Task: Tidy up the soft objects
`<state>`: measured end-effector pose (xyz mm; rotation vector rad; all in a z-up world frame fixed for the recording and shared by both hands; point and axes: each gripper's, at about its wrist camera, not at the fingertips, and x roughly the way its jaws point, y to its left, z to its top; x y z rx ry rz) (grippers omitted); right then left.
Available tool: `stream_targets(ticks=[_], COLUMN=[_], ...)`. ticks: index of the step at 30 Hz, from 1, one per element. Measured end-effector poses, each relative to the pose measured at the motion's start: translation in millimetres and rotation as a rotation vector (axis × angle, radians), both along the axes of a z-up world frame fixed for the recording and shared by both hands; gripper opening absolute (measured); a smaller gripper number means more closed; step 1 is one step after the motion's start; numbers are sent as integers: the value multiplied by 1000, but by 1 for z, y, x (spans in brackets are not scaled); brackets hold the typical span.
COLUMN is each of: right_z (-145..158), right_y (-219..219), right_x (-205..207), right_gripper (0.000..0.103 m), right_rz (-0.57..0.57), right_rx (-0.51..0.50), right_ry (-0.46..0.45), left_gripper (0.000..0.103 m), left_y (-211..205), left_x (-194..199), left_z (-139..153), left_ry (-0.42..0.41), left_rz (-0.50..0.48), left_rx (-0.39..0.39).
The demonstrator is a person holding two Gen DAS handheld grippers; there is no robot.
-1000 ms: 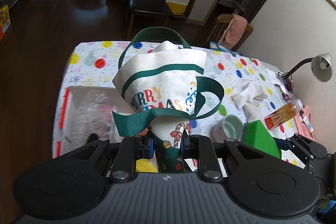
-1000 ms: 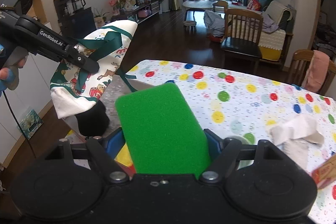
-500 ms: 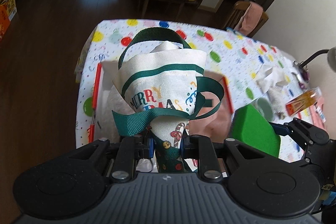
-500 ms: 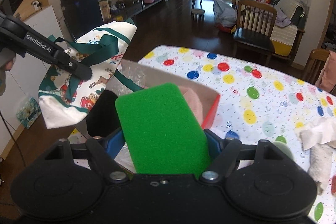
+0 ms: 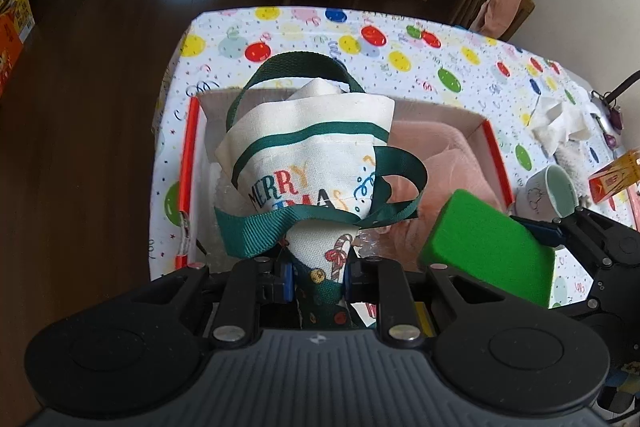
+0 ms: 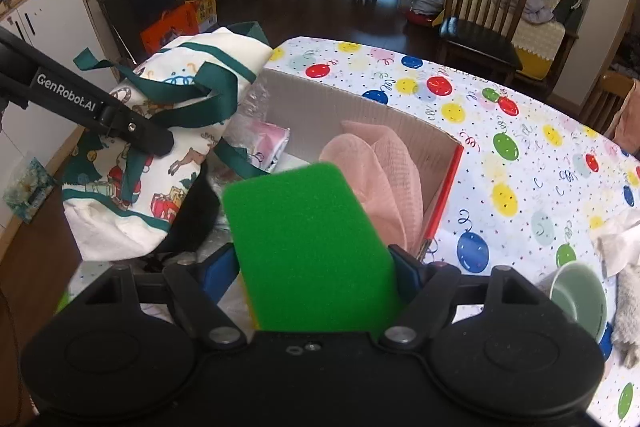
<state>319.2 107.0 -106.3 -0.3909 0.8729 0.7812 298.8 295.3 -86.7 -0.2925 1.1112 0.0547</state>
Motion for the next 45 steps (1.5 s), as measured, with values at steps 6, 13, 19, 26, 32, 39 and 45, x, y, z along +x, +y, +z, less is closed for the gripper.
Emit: stream_targets(ticks=[6, 13, 19, 26, 32, 39, 45], right_z=[-11, -31, -39, -41, -39, -27, -9], right_y=[12, 29, 28, 28, 26, 16, 4], right_x=[-4, -13, -10, 1, -2, -8, -13], right_gripper=[78, 77, 76, 78, 83, 89, 93], right_rz=[1, 40, 22, -2, 17, 2, -17], right_rx=[-22, -81, -87, -78, -61, -19, 41], right_ry=[-10, -45, -18, 11, 12, 7, 15], left_gripper=[21, 21, 21, 22, 28, 35, 67], left_y=[-2, 2, 7, 4, 3, 2, -2], left_x=[5, 10, 13, 11, 9, -2, -12], left_z=[-17, -32, -43, -46, -45, -34, -16], left_ry=[18, 22, 45, 36, 35, 11, -42], left_rz=[-13, 1, 9, 1, -4, -14, -24], left_rx=[21, 66, 53, 74, 68, 55, 47])
